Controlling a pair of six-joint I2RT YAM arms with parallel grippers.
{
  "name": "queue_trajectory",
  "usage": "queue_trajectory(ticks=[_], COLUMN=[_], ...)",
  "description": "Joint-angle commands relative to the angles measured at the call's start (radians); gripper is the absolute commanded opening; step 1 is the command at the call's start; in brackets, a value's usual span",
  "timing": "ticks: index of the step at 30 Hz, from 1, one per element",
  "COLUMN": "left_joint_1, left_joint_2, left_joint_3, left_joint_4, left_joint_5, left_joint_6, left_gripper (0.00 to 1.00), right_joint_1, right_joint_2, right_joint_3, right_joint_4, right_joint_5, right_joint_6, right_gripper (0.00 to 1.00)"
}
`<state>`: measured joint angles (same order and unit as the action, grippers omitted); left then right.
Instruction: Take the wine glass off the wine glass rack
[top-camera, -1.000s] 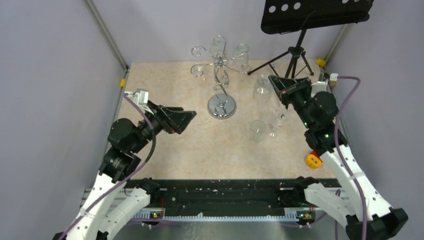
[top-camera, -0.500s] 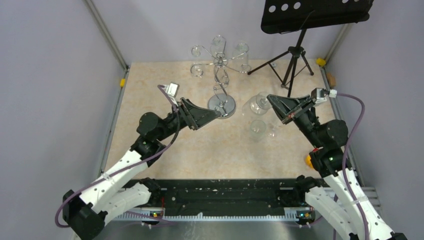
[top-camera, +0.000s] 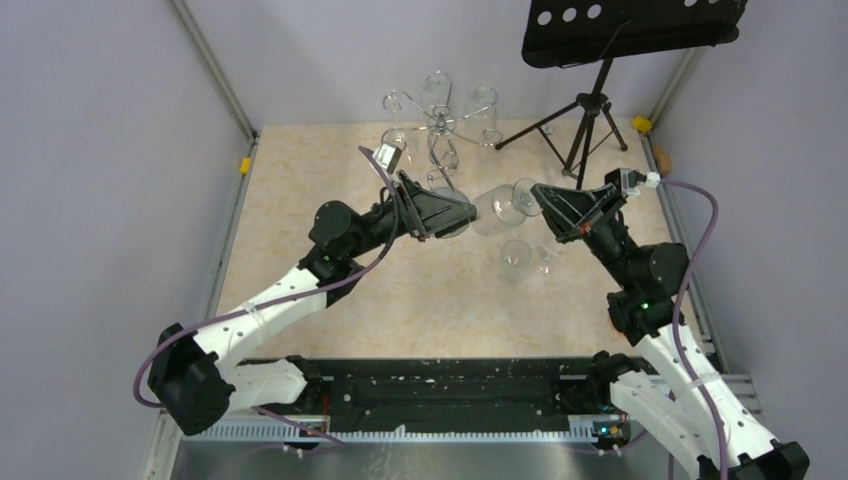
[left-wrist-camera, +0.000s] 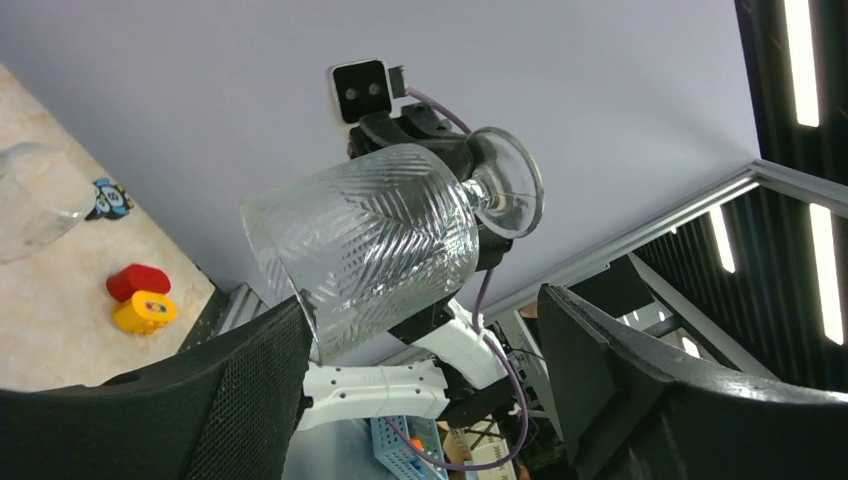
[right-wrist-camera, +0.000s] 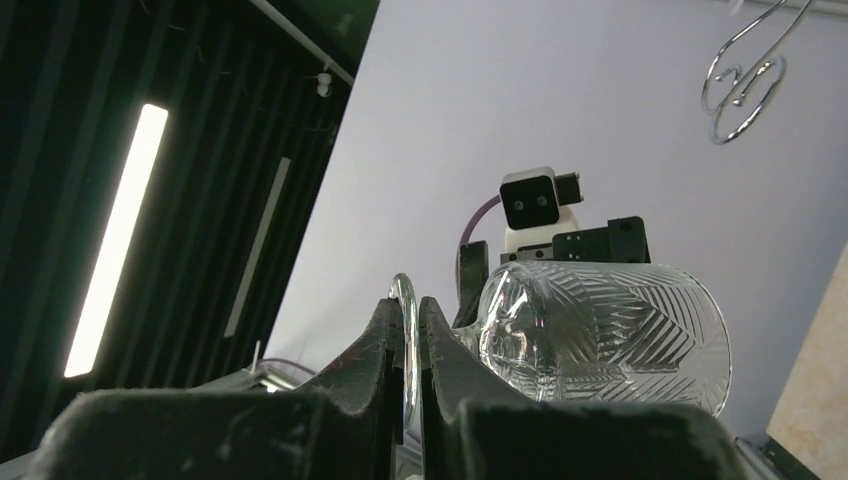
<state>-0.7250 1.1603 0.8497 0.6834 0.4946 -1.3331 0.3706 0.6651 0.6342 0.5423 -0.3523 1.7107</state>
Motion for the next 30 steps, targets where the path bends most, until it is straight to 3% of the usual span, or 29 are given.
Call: queue_trajectory(ticks=[1,5,10,12,16,20,23,25,26,28,30], left_joint_1=[-0.006,-0.005,-0.005,-0.006,-0.007,-0.007,-0.007,-0.007,-0.005,-0.006,-0.006], left_joint_2=[0.037,0.073,0.111,0.113,0.1,0.091,0.091,0.085,0.078,0.064,0.04], left_joint_3=[0.078,0.073,0.091,0.104,0.122,0.133,0.145,0.144,0.145,0.148,0.152], left_joint_4=[0.133,0.295,0.455,0.468,0.458,0.444,0.409,0.373,0.354,0.304,0.229], left_joint_5=[0.063,0.099,0.14,0.144,0.151,0.153,0.16,0.157,0.155,0.149,0.144], left_joint_6=[-0.006,-0.092,-0.217,-0.24,-0.223,-0.184,-0.159,-0.136,-0.119,-0.069,-0.004], left_gripper=[0.83,0.71,0.41,0.31,0.2,0.0,0.0,0.0,0.0,0.0,0.0], right_joint_1=[-0.001,0.0,-0.001,-0.001,-0.001,-0.001,-0.001,-0.001,0.0,-0.001,-0.001], right_joint_2=[0.025,0.05,0.076,0.087,0.102,0.11,0.113,0.105,0.09,0.052,0.007], right_joint_3=[-0.02,-0.051,-0.096,-0.113,-0.131,-0.126,-0.121,-0.119,-0.11,-0.075,-0.026], right_joint_4=[0.203,0.228,0.3,0.331,0.385,0.382,0.366,0.327,0.274,0.087,-0.133], right_joint_5=[-0.026,-0.016,0.002,0.013,0.025,0.017,0.005,0.01,0.01,0.026,0.073], right_joint_6=[0.097,0.105,0.109,0.118,0.129,0.12,0.095,0.07,0.05,-0.028,-0.151], right_gripper=[0.0,0.0,0.0,0.0,0.0,0.0,0.01,0.13,0.24,0.47,0.6])
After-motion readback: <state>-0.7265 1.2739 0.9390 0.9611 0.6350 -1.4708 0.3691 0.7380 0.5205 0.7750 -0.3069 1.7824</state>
